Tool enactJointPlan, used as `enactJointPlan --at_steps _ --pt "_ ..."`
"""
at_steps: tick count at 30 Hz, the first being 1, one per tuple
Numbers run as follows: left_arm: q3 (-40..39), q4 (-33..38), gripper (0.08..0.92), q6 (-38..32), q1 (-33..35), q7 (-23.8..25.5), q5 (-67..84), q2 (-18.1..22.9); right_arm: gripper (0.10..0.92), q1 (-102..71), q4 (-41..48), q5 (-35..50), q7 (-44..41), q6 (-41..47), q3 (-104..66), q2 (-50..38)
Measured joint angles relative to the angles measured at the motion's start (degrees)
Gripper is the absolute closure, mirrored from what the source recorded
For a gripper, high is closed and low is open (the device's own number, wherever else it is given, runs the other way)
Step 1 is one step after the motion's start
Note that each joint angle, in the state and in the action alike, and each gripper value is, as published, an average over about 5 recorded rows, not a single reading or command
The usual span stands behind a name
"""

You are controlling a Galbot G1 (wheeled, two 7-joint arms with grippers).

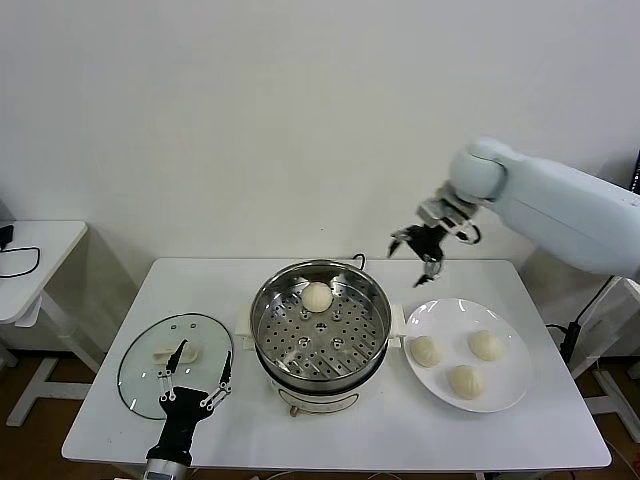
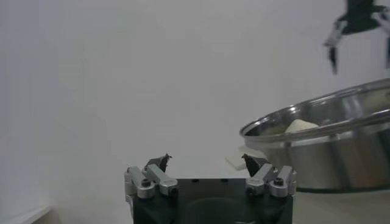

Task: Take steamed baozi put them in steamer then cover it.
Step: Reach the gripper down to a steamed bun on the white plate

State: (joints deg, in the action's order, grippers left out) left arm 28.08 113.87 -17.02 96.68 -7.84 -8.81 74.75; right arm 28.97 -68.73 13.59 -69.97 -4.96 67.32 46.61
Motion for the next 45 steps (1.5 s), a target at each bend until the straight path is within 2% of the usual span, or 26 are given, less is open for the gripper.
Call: enactJointPlan --at_steps 13,38,41,45 --pt "0.13 -0.38 0.177 0.04 0.0 -0.03 -0.06 0.28 0.203 -8.66 1.93 3.29 4.35 7.22 1.92 -3.63" --pt "0.19 -1.62 0.177 -0.13 -0.22 -0.09 -0.11 0.38 0.205 -19.03 4.2 2.34 9.0 9.78 -0.07 -1.8" --pt "0.21 -1.66 0.177 -0.13 -0.29 -0.09 -0.11 0.38 0.236 -19.36 4.19 2.09 9.46 9.8 -0.21 -1.79" --pt "0.26 -1.65 0.177 -0.12 -0.32 -0.09 -0.11 0.38 0.333 -19.44 4.03 1.8 9.92 9.8 -0.27 -1.96"
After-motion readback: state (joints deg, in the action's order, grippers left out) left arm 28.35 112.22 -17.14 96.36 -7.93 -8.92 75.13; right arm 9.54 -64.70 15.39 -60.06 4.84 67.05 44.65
